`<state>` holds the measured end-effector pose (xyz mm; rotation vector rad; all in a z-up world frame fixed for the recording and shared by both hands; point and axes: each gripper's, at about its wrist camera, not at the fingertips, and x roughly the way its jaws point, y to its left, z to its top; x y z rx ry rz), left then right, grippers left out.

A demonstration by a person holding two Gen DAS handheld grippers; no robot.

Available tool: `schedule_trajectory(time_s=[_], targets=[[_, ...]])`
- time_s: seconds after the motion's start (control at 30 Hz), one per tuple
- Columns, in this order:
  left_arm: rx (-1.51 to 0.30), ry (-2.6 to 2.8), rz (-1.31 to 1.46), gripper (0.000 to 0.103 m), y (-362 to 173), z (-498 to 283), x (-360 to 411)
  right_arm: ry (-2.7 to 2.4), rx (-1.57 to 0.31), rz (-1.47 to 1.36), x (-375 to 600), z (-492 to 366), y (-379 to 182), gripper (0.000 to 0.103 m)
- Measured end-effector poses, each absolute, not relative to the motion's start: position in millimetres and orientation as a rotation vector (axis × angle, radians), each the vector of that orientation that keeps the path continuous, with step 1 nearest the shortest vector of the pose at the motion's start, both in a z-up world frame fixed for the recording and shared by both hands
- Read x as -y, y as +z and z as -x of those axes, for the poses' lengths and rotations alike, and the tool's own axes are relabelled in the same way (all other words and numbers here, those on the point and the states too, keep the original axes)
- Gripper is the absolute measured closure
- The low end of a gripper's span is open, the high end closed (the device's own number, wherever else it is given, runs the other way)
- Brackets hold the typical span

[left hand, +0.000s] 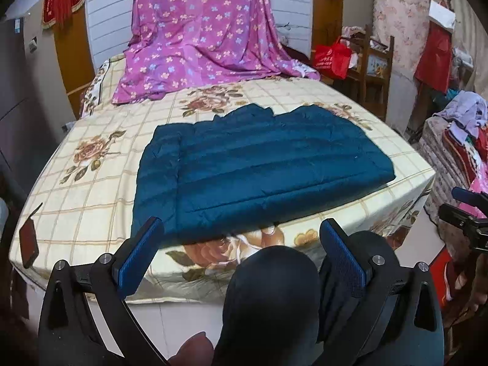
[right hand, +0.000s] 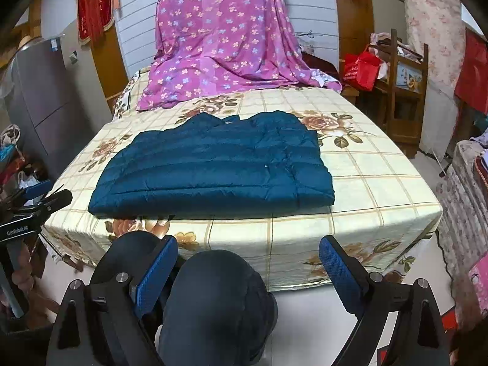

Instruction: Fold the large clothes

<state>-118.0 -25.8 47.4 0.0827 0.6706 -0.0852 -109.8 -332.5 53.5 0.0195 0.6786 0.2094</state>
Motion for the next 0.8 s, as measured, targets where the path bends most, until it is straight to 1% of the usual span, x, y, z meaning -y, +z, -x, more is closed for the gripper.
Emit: schedule_trajectory(time_s=[0.1, 0.27, 0.47, 0.8], targets=[[-0.698, -0.069, -0.043, 0.001, 42.4, 114.6, 16.3, 0.211, -0.682, -0.019, 332.5, 108.6, 51.5, 0.011], [-0.694, -0.115, 0.096, 0.001, 40.2, 113.1, -6.9, 0.214, -0.685, -0.021, 333.1, 107.7, 50.3, 0.011], [-0.713, -0.116, 0.091, 0.001, 38.4, 112.1, -9.4, 0.224, -0.684, -0.017, 329.2, 106.6, 50.6, 0.011], [-0.682, -0.115, 0.046, 0.001, 41.5, 119.6, -2.5, 0.235, -0.667, 0.000, 323.4, 107.4, 56.9, 0.011]])
